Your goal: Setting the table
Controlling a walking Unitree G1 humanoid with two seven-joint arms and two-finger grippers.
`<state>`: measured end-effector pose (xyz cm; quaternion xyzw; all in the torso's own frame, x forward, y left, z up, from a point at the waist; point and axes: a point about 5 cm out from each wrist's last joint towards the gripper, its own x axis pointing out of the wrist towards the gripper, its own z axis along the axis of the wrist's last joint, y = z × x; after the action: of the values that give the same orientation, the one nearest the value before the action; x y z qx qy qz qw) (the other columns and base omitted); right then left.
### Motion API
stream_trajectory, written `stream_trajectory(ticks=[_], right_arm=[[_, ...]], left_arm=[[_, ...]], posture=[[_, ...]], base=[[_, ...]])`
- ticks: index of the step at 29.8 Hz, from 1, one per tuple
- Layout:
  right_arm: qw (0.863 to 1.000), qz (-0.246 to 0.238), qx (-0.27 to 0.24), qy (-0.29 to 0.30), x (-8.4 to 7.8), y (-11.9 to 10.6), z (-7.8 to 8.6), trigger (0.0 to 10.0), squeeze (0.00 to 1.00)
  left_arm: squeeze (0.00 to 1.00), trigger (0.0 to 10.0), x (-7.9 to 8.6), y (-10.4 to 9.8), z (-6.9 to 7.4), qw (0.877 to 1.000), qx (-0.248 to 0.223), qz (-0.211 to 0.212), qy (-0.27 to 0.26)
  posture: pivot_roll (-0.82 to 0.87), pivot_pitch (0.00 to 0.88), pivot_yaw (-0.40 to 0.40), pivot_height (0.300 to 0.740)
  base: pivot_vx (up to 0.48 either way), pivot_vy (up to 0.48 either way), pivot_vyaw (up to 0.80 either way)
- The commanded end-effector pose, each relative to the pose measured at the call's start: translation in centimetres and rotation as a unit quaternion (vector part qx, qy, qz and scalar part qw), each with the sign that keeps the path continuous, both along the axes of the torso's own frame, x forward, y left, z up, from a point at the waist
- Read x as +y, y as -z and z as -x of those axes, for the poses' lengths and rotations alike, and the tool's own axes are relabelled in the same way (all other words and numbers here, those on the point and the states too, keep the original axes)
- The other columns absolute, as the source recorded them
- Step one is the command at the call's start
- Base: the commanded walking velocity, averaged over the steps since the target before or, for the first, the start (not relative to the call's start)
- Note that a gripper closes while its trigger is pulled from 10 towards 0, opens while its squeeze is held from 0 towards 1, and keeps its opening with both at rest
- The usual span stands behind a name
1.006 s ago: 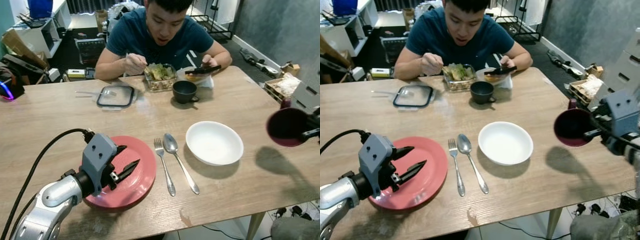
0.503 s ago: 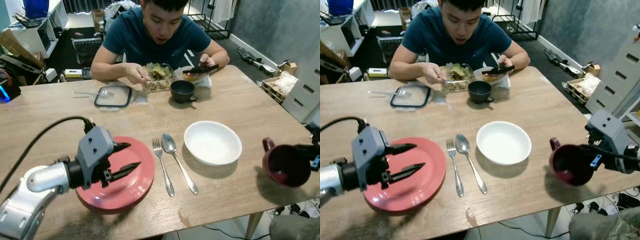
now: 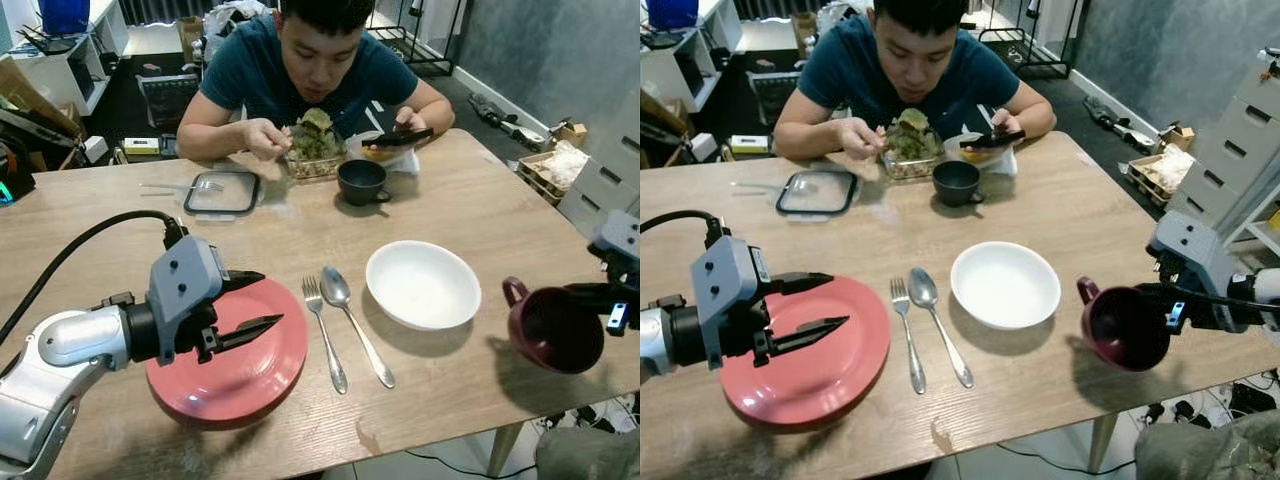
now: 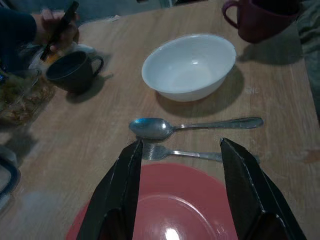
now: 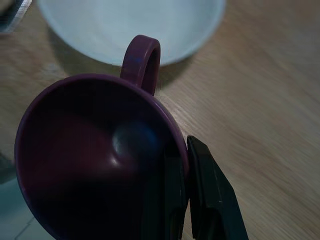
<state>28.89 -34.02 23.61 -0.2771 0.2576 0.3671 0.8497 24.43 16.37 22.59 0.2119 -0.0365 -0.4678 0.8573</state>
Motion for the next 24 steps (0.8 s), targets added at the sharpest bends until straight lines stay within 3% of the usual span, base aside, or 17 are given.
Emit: stream_trajectory(ticks=[1, 9, 16, 21, 24], right_arm=[[0.999, 0.003, 0.016, -0.029, 0.6, 0.3, 0.5, 10.0, 0.0], [0.993, 0.01, 0.019, -0.118, 2.8, -1.9, 2.7, 10.0, 0.0], [0.976, -0.001, 0.014, -0.216, 8.3, -1.4, 4.6, 10.0, 0.0], [0.97, -0.023, -0.039, -0.241, 12.7, -0.7, 3.7, 10.0, 0.0], [0.972, -0.03, -0.07, -0.221, 14.0, -0.1, 2.4, 10.0, 0.0]], left_arm=[[0.0, 10.0, -0.1, 0.2, 0.3, 1.0, 0.011, 0.005, 0.003], [0.0, 10.0, 0.0, 0.7, 0.4, 1.0, 0.023, 0.003, 0.006], [0.0, 10.0, -0.4, 1.5, 0.3, 0.999, 0.033, -0.01, 0.021], [0.0, 10.0, -1.1, 1.5, -0.2, 0.999, 0.025, -0.012, 0.029], [0.0, 10.0, -1.1, 1.4, -0.2, 0.999, 0.022, -0.01, 0.027]], posture=[[-0.07, 0.0, 0.068, 0.74], [-0.1, 0.0, 0.084, 0.74], [-0.13, 0.0, 0.099, 0.74], [-0.11, 0.0, 0.094, 0.74], [-0.1, 0.0, 0.089, 0.74]], base=[[0.0, 0.0, 0.0], [0.0, 0.0, 0.0], [0.0, 0.0, 0.0], [0.0, 0.0, 0.0], [0.0, 0.0, 0.0]])
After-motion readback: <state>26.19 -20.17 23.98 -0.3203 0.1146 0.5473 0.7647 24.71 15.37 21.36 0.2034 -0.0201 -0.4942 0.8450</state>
